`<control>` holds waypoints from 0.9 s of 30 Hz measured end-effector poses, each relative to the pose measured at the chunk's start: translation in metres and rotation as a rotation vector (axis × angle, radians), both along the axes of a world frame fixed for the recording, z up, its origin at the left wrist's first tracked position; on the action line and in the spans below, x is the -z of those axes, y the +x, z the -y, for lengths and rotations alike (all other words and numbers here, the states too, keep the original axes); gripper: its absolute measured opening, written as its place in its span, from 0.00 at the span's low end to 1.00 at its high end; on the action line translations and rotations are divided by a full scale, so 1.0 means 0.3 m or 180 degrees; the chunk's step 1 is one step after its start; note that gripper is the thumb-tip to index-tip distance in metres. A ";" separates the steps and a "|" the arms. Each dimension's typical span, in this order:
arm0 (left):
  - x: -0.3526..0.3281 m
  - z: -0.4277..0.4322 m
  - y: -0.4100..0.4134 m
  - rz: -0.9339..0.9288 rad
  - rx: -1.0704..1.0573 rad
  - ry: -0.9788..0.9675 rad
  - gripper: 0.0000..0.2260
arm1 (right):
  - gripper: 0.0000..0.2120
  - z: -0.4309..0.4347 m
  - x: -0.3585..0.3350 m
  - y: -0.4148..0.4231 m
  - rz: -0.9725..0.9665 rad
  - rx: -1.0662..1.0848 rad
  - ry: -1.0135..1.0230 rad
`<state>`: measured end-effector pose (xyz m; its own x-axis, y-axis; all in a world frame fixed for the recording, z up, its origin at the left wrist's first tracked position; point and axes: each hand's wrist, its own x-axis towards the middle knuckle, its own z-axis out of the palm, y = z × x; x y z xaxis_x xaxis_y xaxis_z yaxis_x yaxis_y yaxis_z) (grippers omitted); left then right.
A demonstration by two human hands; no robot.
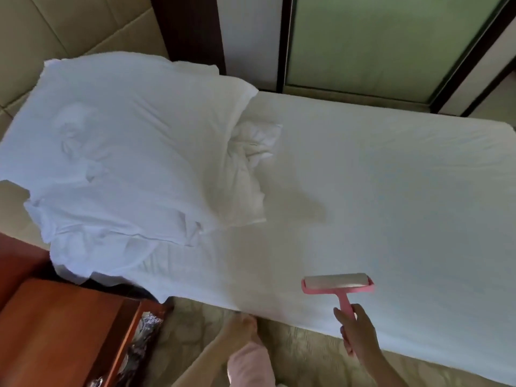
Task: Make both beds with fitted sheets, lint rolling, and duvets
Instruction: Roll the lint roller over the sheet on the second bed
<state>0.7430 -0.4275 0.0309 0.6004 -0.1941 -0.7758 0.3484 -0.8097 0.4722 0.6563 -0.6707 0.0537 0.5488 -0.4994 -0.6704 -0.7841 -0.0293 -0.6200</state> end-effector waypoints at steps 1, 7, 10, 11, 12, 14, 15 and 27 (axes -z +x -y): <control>0.005 0.016 0.057 0.0073 -0.0063 0.0019 0.10 | 0.05 0.007 0.013 0.018 -0.0004 0.0037 -0.0002; 0.096 0.132 0.439 0.0130 -0.0009 0.0178 0.09 | 0.12 0.055 0.112 0.217 -0.0019 0.0414 0.0033; 0.141 0.217 0.638 0.0246 0.0073 0.0258 0.09 | 0.13 0.087 0.162 0.381 -0.0045 0.0574 0.0051; 0.162 0.252 0.697 0.0276 0.0164 0.0312 0.09 | 0.13 0.100 0.181 0.440 -0.0063 0.0605 0.0043; 0.176 0.283 0.744 0.0320 0.0289 0.0357 0.08 | 0.14 0.108 0.201 0.489 -0.0038 0.0627 0.0026; 0.222 0.351 0.838 0.0384 0.0561 0.0466 0.07 | 0.14 0.122 0.247 0.591 -0.0057 0.0699 0.0004; 0.251 0.383 0.882 0.0402 0.0673 0.0540 0.06 | 0.14 0.129 0.280 0.630 -0.0075 0.0727 -0.0001; 0.651 0.486 1.143 -0.0117 0.1423 0.1587 0.48 | 0.20 0.188 0.660 0.971 -0.0494 0.0372 0.0272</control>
<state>1.0860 -0.5732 -0.1644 0.5170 -0.0309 -0.8554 -0.0626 -0.9980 -0.0017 0.9477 -0.7271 -0.1441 0.3774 -0.4912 -0.7850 -0.8653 0.1150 -0.4879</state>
